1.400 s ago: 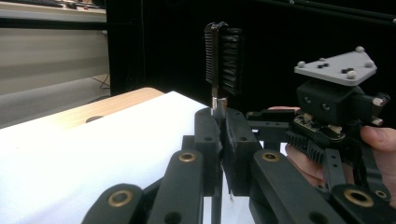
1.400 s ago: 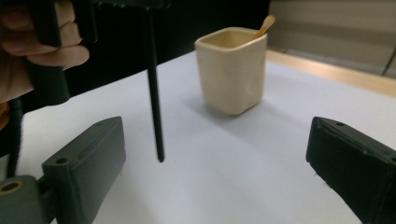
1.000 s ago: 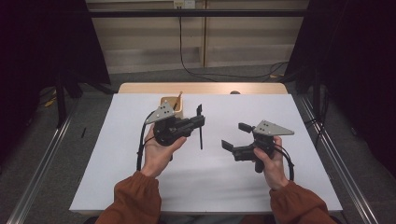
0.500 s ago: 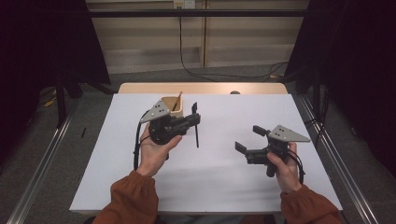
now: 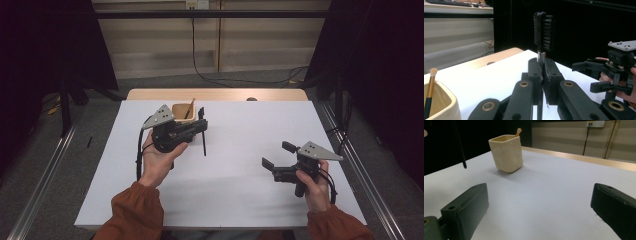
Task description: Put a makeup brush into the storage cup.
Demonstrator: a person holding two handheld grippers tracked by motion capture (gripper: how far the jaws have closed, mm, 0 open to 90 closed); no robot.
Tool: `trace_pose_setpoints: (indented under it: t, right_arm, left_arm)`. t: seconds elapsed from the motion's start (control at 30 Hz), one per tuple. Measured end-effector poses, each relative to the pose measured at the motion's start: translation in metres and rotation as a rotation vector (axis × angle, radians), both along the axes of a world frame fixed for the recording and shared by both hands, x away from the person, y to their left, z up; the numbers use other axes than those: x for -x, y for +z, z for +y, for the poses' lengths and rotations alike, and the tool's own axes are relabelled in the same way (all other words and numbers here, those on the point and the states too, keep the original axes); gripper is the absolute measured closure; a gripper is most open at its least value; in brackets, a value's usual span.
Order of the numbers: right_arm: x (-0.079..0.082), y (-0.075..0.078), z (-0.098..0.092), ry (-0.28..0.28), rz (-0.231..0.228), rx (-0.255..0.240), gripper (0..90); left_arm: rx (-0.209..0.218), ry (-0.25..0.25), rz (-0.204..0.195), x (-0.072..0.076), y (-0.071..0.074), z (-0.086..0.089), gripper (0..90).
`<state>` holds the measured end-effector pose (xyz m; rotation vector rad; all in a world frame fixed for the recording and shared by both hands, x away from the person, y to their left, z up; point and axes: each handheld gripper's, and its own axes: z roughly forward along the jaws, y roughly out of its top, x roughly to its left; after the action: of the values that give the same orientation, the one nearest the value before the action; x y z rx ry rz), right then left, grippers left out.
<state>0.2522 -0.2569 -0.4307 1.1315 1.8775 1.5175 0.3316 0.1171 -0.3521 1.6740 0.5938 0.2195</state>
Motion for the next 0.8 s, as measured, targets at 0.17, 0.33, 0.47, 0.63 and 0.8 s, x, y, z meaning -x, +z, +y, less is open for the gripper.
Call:
trace_pose_setpoints:
  t: [0.17, 0.33, 0.47, 0.63, 0.8]
  right_arm:
    - [0.005, 0.001, -0.007, -0.016, -0.01, -0.016, 0.6]
    - [0.012, -0.003, -0.013, -0.025, -0.009, -0.006, 0.0]
    - [0.015, -0.004, -0.018, -0.046, -0.003, -0.024, 0.0]
    - [0.022, -0.005, -0.021, -0.051, -0.006, -0.002, 0.0]
    - [0.026, -0.006, -0.023, -0.045, -0.012, 0.003, 0.0]
  left_arm:
    - [-0.002, 0.015, 0.007, -0.004, 0.002, 0.007, 85.6]
    - [0.004, 0.043, 0.011, -0.01, 0.006, 0.019, 85.6]
    - [0.001, 0.062, 0.012, -0.015, 0.009, 0.026, 85.6]
    - [0.004, 0.08, 0.006, -0.019, 0.014, 0.03, 85.6]
    - [-0.007, 0.104, -0.014, -0.024, 0.022, 0.034, 85.6]
